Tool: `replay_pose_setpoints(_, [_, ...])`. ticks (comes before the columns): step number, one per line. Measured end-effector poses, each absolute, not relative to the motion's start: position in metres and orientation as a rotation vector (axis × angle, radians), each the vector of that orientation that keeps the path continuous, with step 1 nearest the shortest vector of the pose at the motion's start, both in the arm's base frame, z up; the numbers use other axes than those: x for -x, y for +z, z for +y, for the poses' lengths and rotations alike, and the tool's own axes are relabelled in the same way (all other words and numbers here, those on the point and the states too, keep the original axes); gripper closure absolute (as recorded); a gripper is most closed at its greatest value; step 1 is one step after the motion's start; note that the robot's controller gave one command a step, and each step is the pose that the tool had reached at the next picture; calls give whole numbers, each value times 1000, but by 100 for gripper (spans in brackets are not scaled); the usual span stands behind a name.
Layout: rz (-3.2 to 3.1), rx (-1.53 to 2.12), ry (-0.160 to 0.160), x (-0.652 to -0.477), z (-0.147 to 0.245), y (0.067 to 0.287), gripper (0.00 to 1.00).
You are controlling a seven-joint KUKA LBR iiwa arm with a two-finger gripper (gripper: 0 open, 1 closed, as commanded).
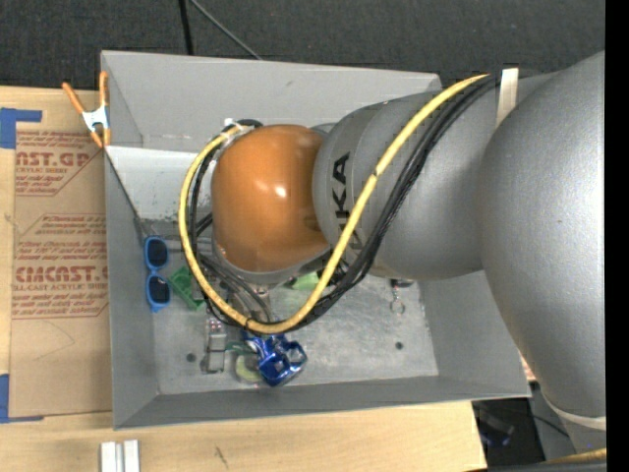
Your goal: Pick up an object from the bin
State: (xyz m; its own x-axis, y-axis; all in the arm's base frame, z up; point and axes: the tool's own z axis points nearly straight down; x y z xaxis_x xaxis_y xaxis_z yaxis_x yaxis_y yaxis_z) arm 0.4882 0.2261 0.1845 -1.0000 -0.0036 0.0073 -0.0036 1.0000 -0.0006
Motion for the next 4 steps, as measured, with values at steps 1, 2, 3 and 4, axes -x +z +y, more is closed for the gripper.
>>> replay_pose_setpoints(1, [-3128,-190,4,-494,136,65,0])
replay_pose_setpoints(2, [-3138,154,-1,-486,116,100,0])
replay_pose_setpoints(3, [-3101,500,-1,-488,108,99,0])
replay_pose_setpoints(4, [-3050,746,-2,-486,101,70,0])
